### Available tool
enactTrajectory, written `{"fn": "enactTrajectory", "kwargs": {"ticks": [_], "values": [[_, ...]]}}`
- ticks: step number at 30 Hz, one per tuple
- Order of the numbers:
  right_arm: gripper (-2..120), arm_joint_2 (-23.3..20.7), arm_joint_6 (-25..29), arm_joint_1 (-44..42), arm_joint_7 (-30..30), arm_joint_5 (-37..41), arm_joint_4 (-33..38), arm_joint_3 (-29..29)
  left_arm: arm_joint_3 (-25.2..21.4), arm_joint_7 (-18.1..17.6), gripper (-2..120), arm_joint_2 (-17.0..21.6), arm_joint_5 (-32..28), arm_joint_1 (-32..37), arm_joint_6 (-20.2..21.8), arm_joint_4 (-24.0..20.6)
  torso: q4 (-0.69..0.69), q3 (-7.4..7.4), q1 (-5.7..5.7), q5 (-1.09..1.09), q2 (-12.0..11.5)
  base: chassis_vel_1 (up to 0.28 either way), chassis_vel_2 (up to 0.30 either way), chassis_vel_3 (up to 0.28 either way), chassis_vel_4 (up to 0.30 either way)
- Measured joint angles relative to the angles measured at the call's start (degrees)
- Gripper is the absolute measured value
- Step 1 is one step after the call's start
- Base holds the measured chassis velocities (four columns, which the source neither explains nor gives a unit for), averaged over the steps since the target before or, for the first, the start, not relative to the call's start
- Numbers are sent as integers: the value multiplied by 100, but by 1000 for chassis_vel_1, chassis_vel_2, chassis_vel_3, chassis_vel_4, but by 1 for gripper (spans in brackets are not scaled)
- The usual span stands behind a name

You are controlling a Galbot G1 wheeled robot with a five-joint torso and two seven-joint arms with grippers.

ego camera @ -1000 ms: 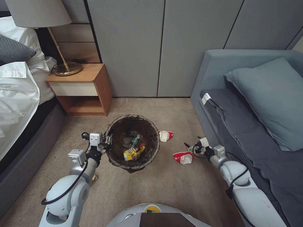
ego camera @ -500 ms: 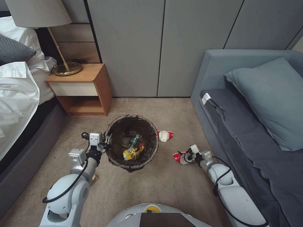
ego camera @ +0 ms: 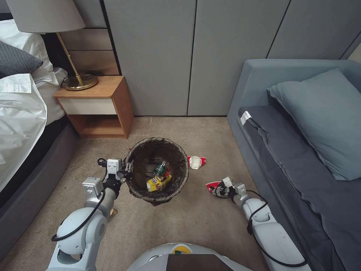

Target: Pick up the trash bin, then pick up the garbage from the floor and place it into the trash bin.

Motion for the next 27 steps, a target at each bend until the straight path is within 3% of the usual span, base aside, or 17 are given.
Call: {"fn": "enactTrajectory", "kwargs": {"ticks": [27], "values": [[100, 155, 301, 433, 112, -333, -1159, 78, 2, 9, 7, -29, 28, 50, -62, 14, 2, -1, 0, 1, 0, 0, 0, 0, 0]]}}
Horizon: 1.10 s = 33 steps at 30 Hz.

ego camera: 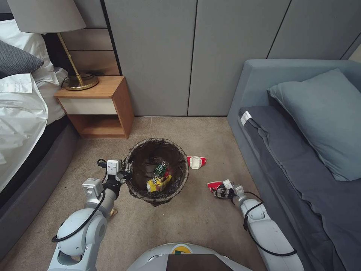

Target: Pick up the trash bin, then pick up the garbage from the floor and place it into the trash bin.

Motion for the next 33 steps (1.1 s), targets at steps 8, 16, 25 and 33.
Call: {"fn": "enactTrajectory", "kwargs": {"ticks": [8, 16, 25, 33], "values": [[100, -5, 117, -1, -27, -58, -146, 66, 48, 0, 7, -8, 54, -14, 8, 10, -1, 0, 0, 0, 0, 0, 0, 0, 0], [100, -20, 145, -52, -32, -58, -73, 48, 85, -8, 7, -14, 77, -67, 60, 22, -3, 0, 0, -2, 0, 0, 0, 0, 0], [97, -22, 151, -92, -74, -59, -38, 62, 98, -18, 7, -12, 81, -91, 75, 28, -3, 0, 0, -2, 0, 0, 0, 0, 0], [68, -21, 97, -169, -108, -52, 54, 123, 116, -24, 7, -12, 86, -130, 77, 53, -5, 0, 0, -4, 0, 0, 0, 0, 0]]}}
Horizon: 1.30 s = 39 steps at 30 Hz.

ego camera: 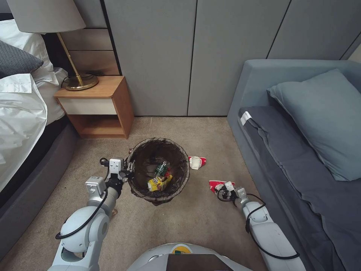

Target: Pick up the trash bin, then pick up the garbage from the floor and place it into the trash bin.

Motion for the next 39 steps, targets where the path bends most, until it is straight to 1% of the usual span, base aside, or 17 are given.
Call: {"fn": "enactTrajectory", "kwargs": {"ticks": [2, 3, 5, 10, 11, 12, 14, 16, 18, 20, 22, 30, 33, 34, 36, 37, 39], "values": [[60, 2, -1, -15, -13, 0, 5, 14, -5, -2, 7, 0, 0, -1, 0, 2, 0, 0, 0, 1, 0, 0, 0, 0, 0], [60, 2, -1, -15, -13, 0, 5, 14, -5, -2, 7, 0, 0, -1, 0, 2, 0, 0, 0, 1, 0, 0, 0, 0, 0], [48, 5, 0, -29, -16, 1, 11, 24, -20, -10, 7, 1, 0, -2, 0, 3, 1, 0, 0, 0, 0, 0, 0, 0, 0], [34, 37, 11, -36, -21, 8, -10, 36, -26, -15, 7, 0, -1, -3, -2, 3, 3, 0, 0, 3, 0, 0, 0, 0, 0], [27, 42, 13, -37, -22, 5, -19, 38, -26, -16, 7, -2, 0, -4, -3, 3, 3, 0, 0, 4, 0, 0, 0, 0, 0], [27, 42, 13, -37, -22, 5, -19, 38, -26, -16, 7, -2, 0, -4, -3, 3, 3, 0, 0, 4, 0, 0, 0, 0, 0], [14, 58, 8, -41, -22, 1, 3, 58, -23, -17, 7, -6, 6, -10, -6, 5, 3, 1, 0, 4, 0, 0, 0, 0, 0], [14, 73, 8, -50, -20, 10, 25, 70, -22, -16, 7, -9, 9, -10, -8, 7, 4, 1, 0, 5, 0, 0, 0, 0, 0], [5, 94, 14, -83, -2, 58, 109, 93, -21, -17, 7, -11, 16, -10, -9, 9, 5, 1, 0, 7, 0, 0, 0, 0, 0], [5, 98, 18, -101, 4, 78, 148, 107, -20, -17, 7, -12, 17, -11, -9, 9, 5, 1, 0, 7, 0, 0, 0, 0, 0], [0, 100, 24, -158, 22, 152, 285, 158, -1, -17, 7, -13, 26, -10, -9, 8, 5, 1, 0, 6, 0, 0, 0, 0, 0], [0, 100, 72, -306, 115, 286, 576, 289, 38, -16, 7, -12, 55, -8, -10, -26, 3, 1, 0, 5, 0, 0, 0, 0, 0], [0, 62, 34, -562, 204, 542, 1234, 404, 25, -15, 7, -2, 54, 2, -10, -60, 4, 0, 0, 4, 0, 0, 0, 0, 0], [0, 62, 34, -562, 204, 542, 1234, 404, 25, -15, 7, -2, 54, 2, -10, -60, 4, 0, 0, 4, 0, 0, 0, 0, 0], [0, -20, -37, -829, 232, 749, 1937, 510, 33, -15, 7, -2, 54, 8, -9, -74, 3, 0, 0, 4, -1, 0, 0, 0, 0], [0, -20, -37, -829, 232, 749, 1937, 510, 33, -15, 7, -2, 54, 8, -9, -74, 3, 0, 0, 4, -1, 0, 0, 0, 0], [0, -101, -135, -1068, 248, 965, 2670, 606, 56, -15, 7, -4, 60, 10, -8, -77, 2, 0, 0, 1, 0, 0, 0, 0, 0]]}}
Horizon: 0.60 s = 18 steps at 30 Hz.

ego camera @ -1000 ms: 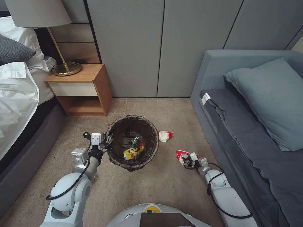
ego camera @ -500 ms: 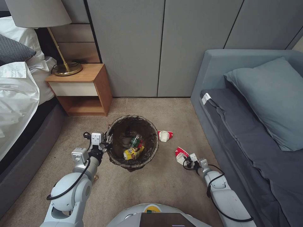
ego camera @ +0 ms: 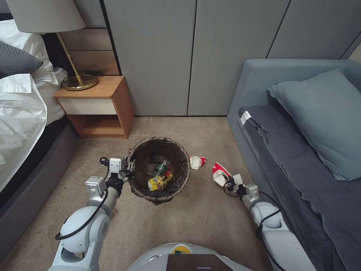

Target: Pick up the trash bin, then pick up the garbage from the floor and place it into the trash bin.

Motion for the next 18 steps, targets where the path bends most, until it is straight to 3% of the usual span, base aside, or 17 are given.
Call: {"fn": "enactTrajectory", "kwargs": {"ticks": [11, 18], "values": [[0, -138, -177, -555, 13, 412, 2025, 184, 94, 1, 7, 0, 61, -3, 2, -6, 1, 0, 0, 2, 0, 0, 0, 0, 0], [0, -236, -572, -467, 188, 656, 3097, -355, 109, -5, 7, 6, 93, -22, 20, -8, 1, 0, 0, 2, 0, 0, 0, 0, 0]]}}
